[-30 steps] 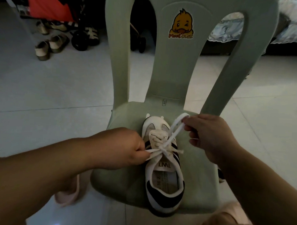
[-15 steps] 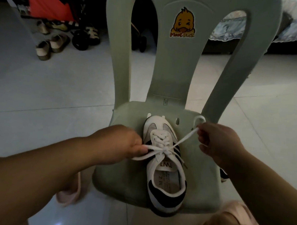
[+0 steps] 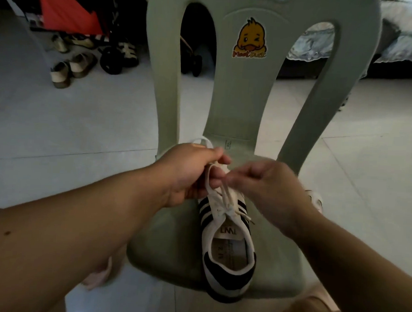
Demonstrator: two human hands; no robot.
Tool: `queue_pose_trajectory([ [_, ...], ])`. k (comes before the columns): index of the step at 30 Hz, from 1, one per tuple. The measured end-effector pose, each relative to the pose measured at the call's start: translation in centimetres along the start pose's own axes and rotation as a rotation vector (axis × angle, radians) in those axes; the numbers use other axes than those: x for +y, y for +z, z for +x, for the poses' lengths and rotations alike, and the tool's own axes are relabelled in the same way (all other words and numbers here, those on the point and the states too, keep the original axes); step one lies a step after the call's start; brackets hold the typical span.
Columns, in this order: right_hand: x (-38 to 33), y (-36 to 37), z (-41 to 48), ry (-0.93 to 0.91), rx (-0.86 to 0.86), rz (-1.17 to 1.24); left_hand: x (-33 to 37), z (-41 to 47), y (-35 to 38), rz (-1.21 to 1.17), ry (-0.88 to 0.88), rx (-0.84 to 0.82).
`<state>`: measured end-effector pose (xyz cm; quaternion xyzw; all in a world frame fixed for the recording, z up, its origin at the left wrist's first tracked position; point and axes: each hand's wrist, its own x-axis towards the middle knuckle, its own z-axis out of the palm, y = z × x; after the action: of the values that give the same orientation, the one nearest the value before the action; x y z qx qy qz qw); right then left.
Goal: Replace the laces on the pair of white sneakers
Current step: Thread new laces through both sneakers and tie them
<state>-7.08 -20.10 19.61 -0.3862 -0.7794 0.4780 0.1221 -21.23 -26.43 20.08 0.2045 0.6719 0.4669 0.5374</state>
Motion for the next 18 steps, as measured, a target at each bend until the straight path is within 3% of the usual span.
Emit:
queue_pose_trajectory([
  [2,0.8,1.0,-0.9,-0.009,-0.215,-0.222,-0.3,-0.2,-0.1,-0.049,-0.056,-0.019],
  [4,1.6,2.0,-1.1,-0.084,-0.19,-0.402,-0.4,-0.3,-0.2,-0.061,-0.082,-0.026],
  [6,2.3,2.5,-1.0,-0.09,-0.106,-0.392,-0.5,-0.3,-0.5,0.061,-0.051,0.027],
  [9,2.8,2.8,-0.7,0.174,0.009,0.073,-1.4,0.6,-1.7,0.701,0.24,0.212],
  [10,2.6,2.6,-0.6,0.295,0.026,0.269,-1.7,0.7,-2.0,0.791,0.335,0.246],
  [12,2.2,2.4,-0.4,0.409,-0.003,0.457,-2.0,0.5,-1.9,0.732,0.455,0.227],
  [16,1.7,2.3,-0.1,0.19,-0.19,-0.053,-1.9,0.2,-0.3,0.715,0.596,0.048],
  [18,1.6,2.5,-0.3,0.1,-0.229,-0.151,-1.8,0.2,0.5,0.658,0.618,-0.037],
])
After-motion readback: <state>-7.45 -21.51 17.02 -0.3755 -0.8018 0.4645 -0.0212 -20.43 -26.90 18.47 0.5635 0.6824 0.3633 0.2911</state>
